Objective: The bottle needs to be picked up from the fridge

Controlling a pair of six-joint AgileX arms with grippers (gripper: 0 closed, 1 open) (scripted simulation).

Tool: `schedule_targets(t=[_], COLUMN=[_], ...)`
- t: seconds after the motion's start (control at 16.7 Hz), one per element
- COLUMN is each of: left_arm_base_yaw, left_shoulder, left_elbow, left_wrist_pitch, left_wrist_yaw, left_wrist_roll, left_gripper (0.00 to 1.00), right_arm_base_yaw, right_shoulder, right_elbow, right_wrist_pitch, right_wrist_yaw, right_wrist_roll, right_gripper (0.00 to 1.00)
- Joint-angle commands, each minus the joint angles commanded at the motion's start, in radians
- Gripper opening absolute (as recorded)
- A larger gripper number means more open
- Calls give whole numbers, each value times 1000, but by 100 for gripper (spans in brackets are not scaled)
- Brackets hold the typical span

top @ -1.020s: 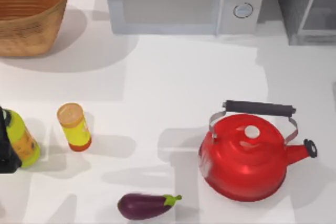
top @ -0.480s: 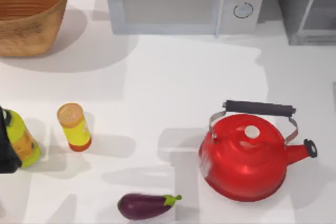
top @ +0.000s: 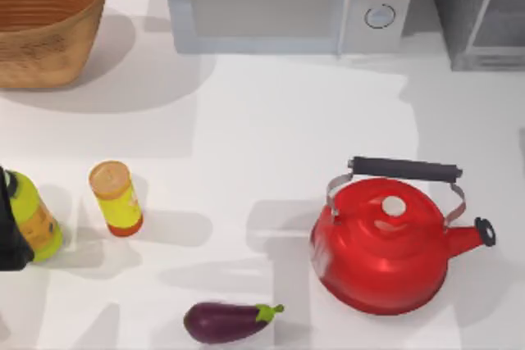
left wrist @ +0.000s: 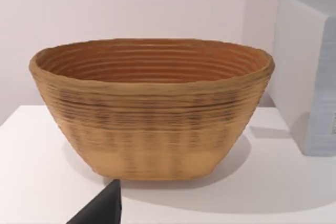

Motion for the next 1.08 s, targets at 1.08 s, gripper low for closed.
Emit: schedule_targets(t=[1.08], left_arm_base_yaw=[0], left_shoulder=[0], left_elbow=[0], left_wrist_pitch=[0], left_wrist_yaw=[0], left_wrist_roll=[0], left_gripper=[100], right_arm_base_yaw=[-3], right_shoulder=[-139], right_elbow=[24], right_wrist_pitch=[-162], right_wrist_yaw=[-2], right_wrist_roll=[3], right_gripper=[0])
